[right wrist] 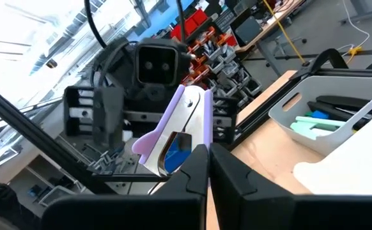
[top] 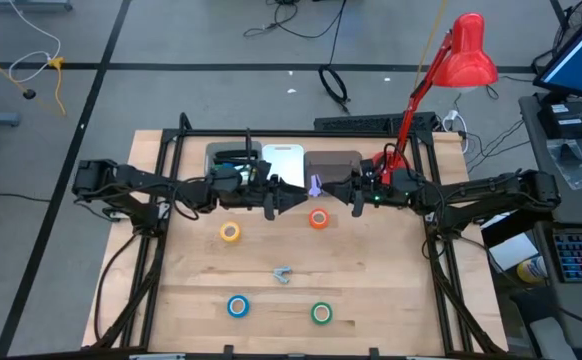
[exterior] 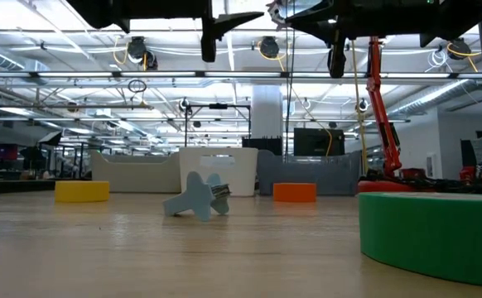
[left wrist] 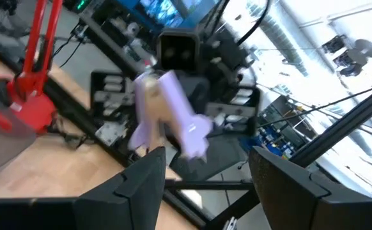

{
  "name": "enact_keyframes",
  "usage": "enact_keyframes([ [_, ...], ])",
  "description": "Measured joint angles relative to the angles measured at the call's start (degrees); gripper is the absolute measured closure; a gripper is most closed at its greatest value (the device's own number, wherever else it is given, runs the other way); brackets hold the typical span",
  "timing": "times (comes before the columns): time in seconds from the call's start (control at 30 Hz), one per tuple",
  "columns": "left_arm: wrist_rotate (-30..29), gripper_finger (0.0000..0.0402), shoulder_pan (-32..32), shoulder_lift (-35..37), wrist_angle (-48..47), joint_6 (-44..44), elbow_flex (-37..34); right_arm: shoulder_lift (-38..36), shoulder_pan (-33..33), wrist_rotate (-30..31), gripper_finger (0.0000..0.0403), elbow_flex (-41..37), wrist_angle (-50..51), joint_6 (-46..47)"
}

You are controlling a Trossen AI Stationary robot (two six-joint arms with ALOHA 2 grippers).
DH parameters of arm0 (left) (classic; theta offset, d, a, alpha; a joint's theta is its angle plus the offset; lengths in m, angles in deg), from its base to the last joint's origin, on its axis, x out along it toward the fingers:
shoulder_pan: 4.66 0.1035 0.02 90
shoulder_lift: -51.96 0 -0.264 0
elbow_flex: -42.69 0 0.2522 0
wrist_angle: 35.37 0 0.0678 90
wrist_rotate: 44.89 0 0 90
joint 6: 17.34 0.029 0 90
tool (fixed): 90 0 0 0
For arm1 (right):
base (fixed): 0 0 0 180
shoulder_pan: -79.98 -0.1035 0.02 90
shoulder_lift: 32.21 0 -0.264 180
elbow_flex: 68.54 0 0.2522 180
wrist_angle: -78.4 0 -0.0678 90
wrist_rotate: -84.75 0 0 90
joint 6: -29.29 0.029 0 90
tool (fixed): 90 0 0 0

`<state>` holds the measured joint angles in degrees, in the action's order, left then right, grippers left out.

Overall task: Pick and place Stapler, Stapler remover, tape
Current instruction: Put the purple staple remover into the white bin

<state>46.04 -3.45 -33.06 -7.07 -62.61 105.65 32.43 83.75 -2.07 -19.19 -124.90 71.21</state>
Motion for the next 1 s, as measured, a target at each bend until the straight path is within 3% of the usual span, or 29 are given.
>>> enact_keyframes([
  [0.33,2.4,0.0174,0.8,-2.0,-0.3,1.0,2.9,0.0,0.0,0.0,0.0403,0.0,-0.5,0.0],
  [1.0,2.0,0.0174,0.5,-2.1,-0.3,-0.3,2.9,0.0,0.0,-0.2,0.0403,0.0,-0.4,-0.7],
])
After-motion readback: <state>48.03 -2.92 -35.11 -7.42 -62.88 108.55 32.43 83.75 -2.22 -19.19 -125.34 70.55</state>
